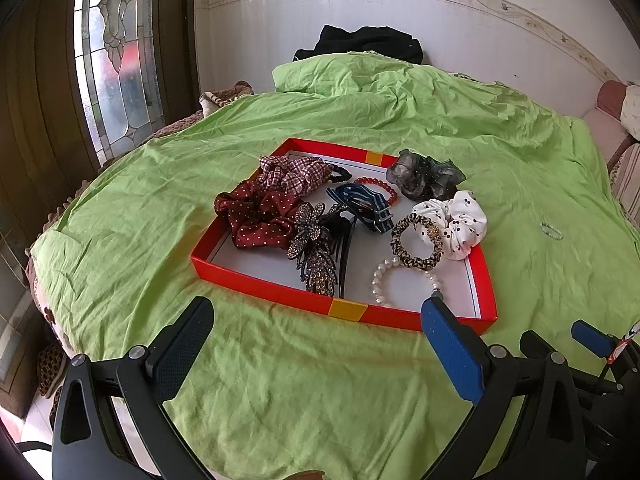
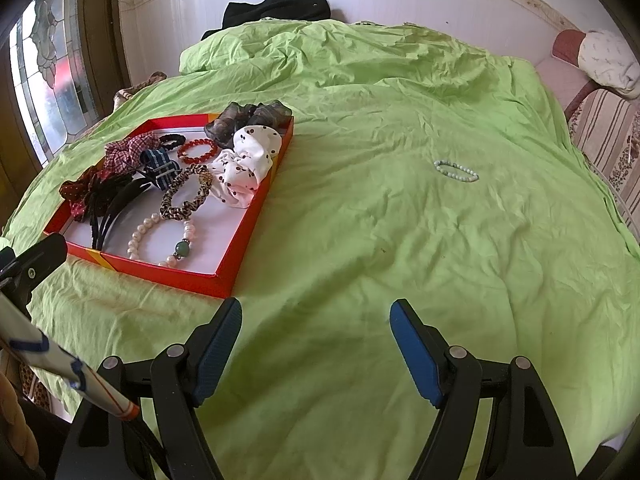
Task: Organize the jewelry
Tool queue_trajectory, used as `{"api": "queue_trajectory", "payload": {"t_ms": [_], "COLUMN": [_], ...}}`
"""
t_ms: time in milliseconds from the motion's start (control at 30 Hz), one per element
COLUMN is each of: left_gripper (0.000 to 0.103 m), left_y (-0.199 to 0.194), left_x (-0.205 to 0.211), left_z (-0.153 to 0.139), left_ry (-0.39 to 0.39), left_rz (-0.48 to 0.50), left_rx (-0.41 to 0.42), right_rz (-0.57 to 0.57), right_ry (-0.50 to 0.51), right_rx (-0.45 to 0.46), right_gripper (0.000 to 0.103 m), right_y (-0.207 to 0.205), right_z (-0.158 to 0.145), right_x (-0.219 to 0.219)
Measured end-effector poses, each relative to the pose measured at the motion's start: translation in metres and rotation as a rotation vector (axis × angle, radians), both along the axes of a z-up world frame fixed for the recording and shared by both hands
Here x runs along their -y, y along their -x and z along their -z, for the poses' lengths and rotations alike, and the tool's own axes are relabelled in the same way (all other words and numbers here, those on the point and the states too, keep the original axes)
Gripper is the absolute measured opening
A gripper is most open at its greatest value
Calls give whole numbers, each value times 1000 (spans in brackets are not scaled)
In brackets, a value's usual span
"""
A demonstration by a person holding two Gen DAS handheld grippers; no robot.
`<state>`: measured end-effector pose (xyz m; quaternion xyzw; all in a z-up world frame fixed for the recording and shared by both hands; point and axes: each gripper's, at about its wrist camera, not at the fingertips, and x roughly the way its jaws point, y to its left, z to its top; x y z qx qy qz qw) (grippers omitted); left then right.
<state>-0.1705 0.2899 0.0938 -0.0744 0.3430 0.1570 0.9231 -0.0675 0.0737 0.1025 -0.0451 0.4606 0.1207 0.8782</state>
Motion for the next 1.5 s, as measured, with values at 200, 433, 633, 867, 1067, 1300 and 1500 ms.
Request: {"api": "queue_trajectory", "payload": {"t_ms": [200,433,633,867,1067,1300,1500], "left_gripper": [103,103,103,103,103,103,103], "left_y": [0,-1,-1,-3,-4,-3,-1], "left_x": [0,1,0,-1,0,-6,-11], "left_z": [1,1,4,7,8,9,9], "left_ry": [4,4,11,16,17,41,43], "left_rz": [6,7,11,21,20,22,7], "left_rx": [-3,-8,-15,-25,-27,-28,-24], "right_rz": [0,0,-5,-6,-4,-13,-31], "right_ry": [1,2,6,9,9,21,20], "right_rx": [1,-2,-6,-12,-14,-6,15], "right_gripper": [82,82,82,82,82,82,83], "right_y": [0,1,-1,-3,-4,-4,-3], "right_z": [0,0,2,6,6,4,-4], "right_x": [-1,-1,-1,-1,-1,-6,-14]}}
